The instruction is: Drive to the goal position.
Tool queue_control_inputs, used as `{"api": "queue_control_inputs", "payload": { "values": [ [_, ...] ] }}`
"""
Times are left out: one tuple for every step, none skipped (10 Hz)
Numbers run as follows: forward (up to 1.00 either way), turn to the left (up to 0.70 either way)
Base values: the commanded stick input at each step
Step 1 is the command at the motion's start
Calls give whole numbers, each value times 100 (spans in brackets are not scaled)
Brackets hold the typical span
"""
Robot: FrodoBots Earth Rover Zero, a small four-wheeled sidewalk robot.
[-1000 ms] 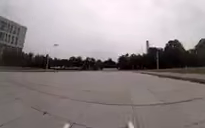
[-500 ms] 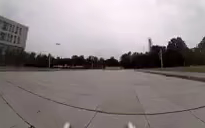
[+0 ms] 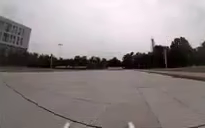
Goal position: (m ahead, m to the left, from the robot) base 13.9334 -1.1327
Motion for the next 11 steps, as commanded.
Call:
{"api": "queue_control_inputs", "payload": {
  "values": [
    [85,0],
    [85,0],
    [85,0],
    [85,0],
    [85,0],
    [85,0],
    [85,0],
    [85,0],
    [85,0],
    [85,0],
    [85,0]
  ]
}}
